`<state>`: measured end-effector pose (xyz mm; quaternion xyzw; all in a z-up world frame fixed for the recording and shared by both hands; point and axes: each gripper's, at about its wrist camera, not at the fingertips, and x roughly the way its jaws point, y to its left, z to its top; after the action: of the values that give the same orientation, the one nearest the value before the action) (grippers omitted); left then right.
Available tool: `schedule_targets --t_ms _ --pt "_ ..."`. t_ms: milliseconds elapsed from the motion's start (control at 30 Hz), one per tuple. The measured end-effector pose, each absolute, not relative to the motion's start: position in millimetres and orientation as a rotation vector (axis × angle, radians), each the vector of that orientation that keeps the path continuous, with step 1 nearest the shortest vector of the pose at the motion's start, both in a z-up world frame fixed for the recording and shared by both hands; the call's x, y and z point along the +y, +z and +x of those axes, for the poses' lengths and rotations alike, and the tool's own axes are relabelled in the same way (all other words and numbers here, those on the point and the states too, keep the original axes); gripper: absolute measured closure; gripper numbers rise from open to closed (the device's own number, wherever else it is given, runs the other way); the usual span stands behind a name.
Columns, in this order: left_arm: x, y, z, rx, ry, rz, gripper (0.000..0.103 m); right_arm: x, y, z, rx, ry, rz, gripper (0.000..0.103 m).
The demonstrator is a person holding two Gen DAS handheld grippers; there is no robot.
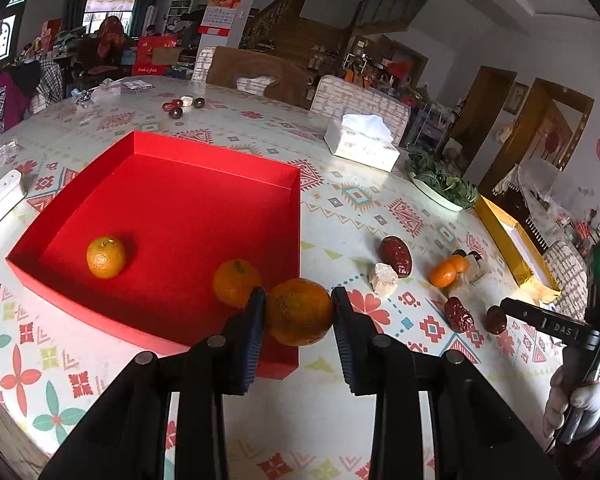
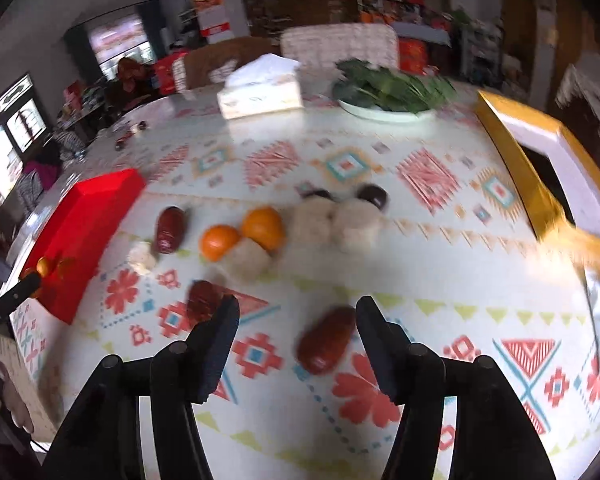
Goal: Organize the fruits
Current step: 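Carry the orange into the red box with the left tool while the right tool approaches a round beige slice, then grasp the round beige slice with the right tool and drop it in the red box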
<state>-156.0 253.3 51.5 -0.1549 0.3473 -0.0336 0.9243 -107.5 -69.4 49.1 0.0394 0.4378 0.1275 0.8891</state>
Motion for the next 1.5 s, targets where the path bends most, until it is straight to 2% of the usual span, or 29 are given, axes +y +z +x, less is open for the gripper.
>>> schedule_targets --t_ms 333,667,700,767,800,1167,1500 --pt "260.9 55.8 -157.9 0.691 -0.047 -0.328 0.071 15.3 62.3 -99.9 0.88 0.519 0.053 0.038" --pt "292.8 59.0 -166.7 0.673 0.006 -0.346 0.071 96.0 22.0 -59.5 0.982 0.478 -0.031 0.038" --pt "297.3 59.2 -167.1 0.672 0.014 -0.351 0.071 100.2 19.7 -58.1 0.983 0.469 -0.039 0.041" --pt "304.6 58.5 -166.7 0.672 0.025 -0.355 0.071 106.2 15.2 -56.1 0.991 0.441 -0.064 0.066" --pt "307.8 58.0 -166.4 0.674 0.029 -0.359 0.071 107.8 16.1 -56.5 0.972 0.426 -0.079 0.069" --pt "357.2 68.9 -121.4 0.707 0.049 -0.397 0.071 115.2 51.1 -72.0 0.905 0.508 -0.017 0.069" --pt "395.8 40.2 -38.8 0.873 0.046 -0.493 0.071 205.2 64.4 -81.4 0.935 0.79 -0.042 0.069"
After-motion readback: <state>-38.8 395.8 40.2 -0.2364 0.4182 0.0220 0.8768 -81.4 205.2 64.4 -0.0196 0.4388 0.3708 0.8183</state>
